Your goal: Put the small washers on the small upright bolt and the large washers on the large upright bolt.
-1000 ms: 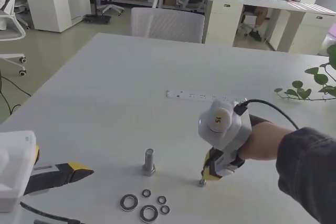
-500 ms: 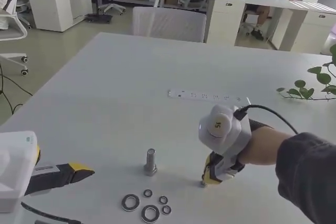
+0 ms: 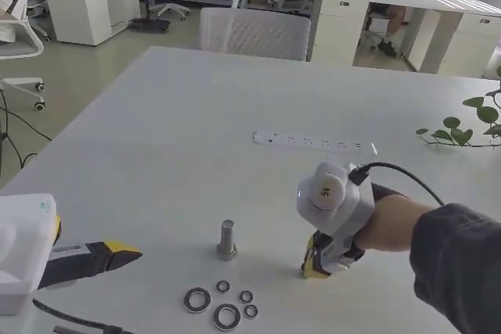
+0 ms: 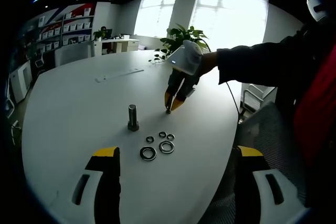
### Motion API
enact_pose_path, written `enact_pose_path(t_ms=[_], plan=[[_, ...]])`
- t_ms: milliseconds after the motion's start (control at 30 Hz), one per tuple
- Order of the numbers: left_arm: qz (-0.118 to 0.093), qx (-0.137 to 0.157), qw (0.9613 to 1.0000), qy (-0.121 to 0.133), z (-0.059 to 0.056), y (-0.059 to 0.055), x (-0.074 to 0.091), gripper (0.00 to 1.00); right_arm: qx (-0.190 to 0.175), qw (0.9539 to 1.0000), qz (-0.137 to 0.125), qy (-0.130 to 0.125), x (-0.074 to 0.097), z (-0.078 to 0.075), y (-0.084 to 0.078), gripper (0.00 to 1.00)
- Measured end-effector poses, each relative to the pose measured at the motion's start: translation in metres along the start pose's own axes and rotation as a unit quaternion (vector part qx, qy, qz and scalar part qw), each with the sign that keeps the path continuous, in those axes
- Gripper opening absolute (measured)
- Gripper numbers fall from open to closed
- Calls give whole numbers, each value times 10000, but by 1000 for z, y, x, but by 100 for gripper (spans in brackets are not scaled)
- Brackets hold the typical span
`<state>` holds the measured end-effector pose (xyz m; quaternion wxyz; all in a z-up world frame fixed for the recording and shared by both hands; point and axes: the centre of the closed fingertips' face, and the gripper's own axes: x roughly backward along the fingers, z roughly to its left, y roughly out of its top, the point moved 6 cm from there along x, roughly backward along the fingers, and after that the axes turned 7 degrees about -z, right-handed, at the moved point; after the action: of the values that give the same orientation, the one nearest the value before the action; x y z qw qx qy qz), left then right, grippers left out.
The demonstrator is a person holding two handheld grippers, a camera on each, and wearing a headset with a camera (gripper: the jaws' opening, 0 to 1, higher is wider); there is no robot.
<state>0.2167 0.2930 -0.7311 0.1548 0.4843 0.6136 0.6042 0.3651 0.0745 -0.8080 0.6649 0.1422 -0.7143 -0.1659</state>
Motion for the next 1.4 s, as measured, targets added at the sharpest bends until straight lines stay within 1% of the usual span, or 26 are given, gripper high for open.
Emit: enact_pose_path(t_ms=[167, 500, 967, 1233, 1333, 1400], plan=[[-1, -8, 10000, -5, -1, 0, -1, 90, -17, 10000, 33, 8, -3, -1, -2, 12], [-18, -21, 10000, 14, -1, 2, 0, 90, -51, 10000, 18, -14, -5, -2, -3, 13], [-17, -16, 10000, 15, -2, 1, 1, 90, -79, 10000, 13, 10, -5, -1, -2, 14], [-15, -9, 10000, 18, -1, 1, 1, 90, -100, 9999, 1, -20, -5, -2, -3, 14], [-16, -16, 10000, 15, -1, 2, 1, 90, -115, 9999, 14, 0, -5, -1, -4, 15], [-14, -14, 10000, 11, -1, 2, 1, 90, -153, 9999, -23, -10, -5, -1, -4, 17]])
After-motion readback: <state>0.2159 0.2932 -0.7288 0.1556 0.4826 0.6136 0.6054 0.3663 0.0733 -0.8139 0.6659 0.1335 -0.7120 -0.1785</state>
